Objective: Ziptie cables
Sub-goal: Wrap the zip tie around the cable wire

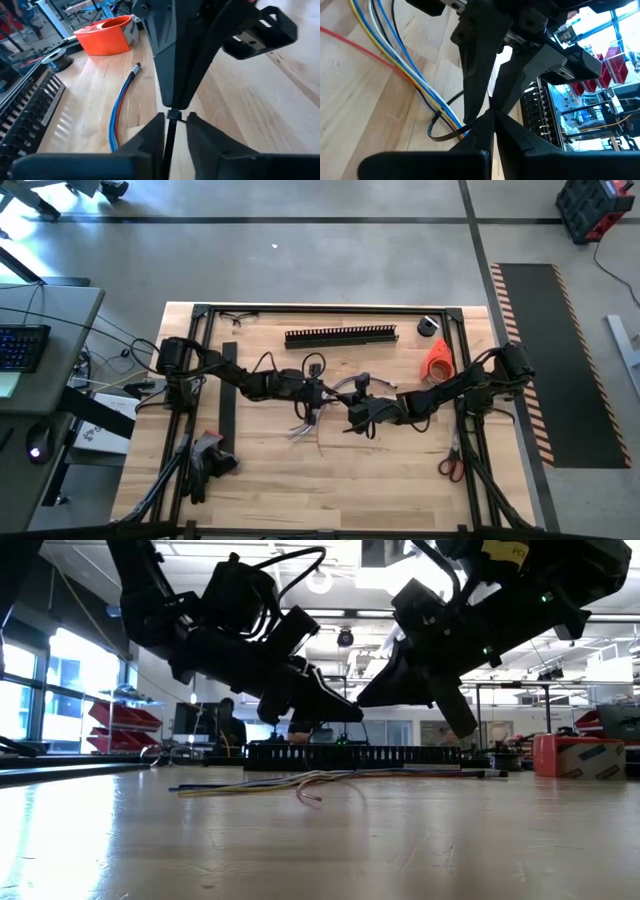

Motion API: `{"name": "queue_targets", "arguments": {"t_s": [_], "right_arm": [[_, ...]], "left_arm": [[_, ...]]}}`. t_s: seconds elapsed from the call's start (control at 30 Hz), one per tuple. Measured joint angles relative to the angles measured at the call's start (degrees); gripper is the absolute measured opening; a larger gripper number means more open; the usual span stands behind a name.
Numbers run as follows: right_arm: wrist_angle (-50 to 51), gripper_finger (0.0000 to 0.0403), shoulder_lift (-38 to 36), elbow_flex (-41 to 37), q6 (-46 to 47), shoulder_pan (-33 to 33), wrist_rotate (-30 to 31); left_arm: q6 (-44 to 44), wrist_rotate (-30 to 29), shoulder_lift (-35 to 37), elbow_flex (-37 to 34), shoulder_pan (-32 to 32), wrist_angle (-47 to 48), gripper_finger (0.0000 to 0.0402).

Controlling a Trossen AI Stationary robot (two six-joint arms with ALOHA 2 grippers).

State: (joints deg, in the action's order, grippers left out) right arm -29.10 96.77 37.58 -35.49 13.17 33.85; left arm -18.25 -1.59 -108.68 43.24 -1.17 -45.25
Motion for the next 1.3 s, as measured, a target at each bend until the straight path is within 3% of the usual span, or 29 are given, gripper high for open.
{"name": "queue_targets", "arguments": {"t_s": [0.2,0.57,0.67,0.83,1.0,1.3], "right_arm": [[0.39,0.0,0.0,0.0,0.12,0.02,0.08],[3.17,0.0003,-0.08,0.07,9.22,0.0,1.47],[4.17,0.0027,-0.12,0.09,12.71,-0.02,2.06],[10.26,0.0104,-2.37,-0.04,20.63,-0.02,2.68],[15.52,0.016,-3.45,-0.04,28.35,-1.18,-2.32],[11.51,0.0154,-3.65,-0.04,29.38,-1.4,-0.03]], "left_arm": [[0.65,1.01,0.0,-0.01,-0.02,-0.63,0.0007],[-0.85,1.46,-0.02,0.82,-0.83,-0.21,0.0001],[-1.39,3.39,-0.02,1.29,-1.97,0.37,0.0001],[-1.77,5.44,0.11,2.42,-3.34,1.42,0.0],[-3.48,6.02,0.11,2.48,-3.75,1.88,0.0],[-4.42,6.04,0.11,2.46,-4.09,4.16,0.0]]}}
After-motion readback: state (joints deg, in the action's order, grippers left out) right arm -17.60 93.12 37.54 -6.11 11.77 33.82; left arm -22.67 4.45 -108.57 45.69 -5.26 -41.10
